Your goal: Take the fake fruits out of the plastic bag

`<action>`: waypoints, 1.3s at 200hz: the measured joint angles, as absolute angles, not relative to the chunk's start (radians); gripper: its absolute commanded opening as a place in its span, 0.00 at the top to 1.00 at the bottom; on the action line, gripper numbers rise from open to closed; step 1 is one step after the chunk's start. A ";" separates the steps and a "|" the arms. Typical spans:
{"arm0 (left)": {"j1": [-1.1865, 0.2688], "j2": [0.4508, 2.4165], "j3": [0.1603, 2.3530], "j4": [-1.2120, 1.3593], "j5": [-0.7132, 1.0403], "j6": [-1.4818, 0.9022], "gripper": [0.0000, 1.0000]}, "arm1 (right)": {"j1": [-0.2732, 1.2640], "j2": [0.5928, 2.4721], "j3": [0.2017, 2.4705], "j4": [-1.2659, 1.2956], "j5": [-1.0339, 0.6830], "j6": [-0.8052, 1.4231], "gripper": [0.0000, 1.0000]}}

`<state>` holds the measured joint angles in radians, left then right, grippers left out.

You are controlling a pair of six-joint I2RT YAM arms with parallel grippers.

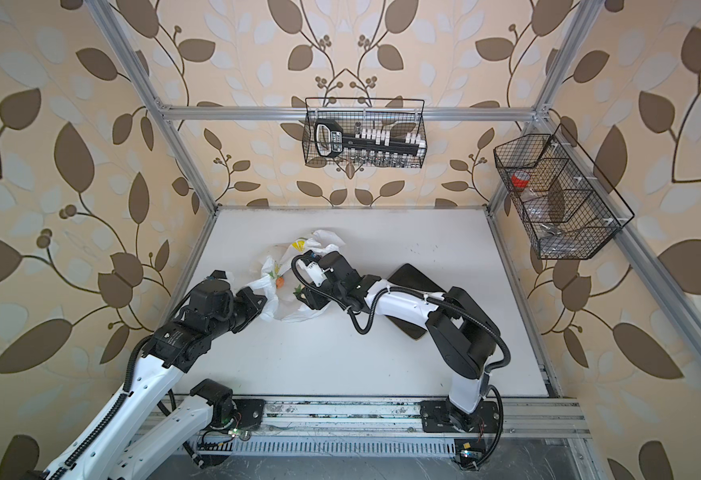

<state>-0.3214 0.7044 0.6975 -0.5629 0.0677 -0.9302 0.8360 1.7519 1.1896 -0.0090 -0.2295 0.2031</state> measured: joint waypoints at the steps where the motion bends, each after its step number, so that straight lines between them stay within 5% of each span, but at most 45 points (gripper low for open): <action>1: -0.321 0.704 0.698 -0.563 0.068 -0.930 1.00 | 0.836 1.746 1.187 -0.012 -0.232 0.203 0.57; 52: -0.321 0.709 0.698 -0.548 0.068 -0.930 1.00 | 0.860 1.381 0.994 -0.073 -0.243 0.227 0.56; 110: -0.321 0.707 0.669 -0.537 0.068 -0.930 1.00 | 0.736 0.991 0.696 -0.247 0.031 0.516 0.55; 187: -0.321 0.710 0.670 -0.543 0.067 -0.915 1.00 | 0.490 1.422 0.775 -0.289 0.138 0.617 0.49; 260: -0.321 0.704 0.675 -0.575 0.067 -0.897 1.00 | 0.482 1.570 0.823 -0.244 0.147 0.597 0.06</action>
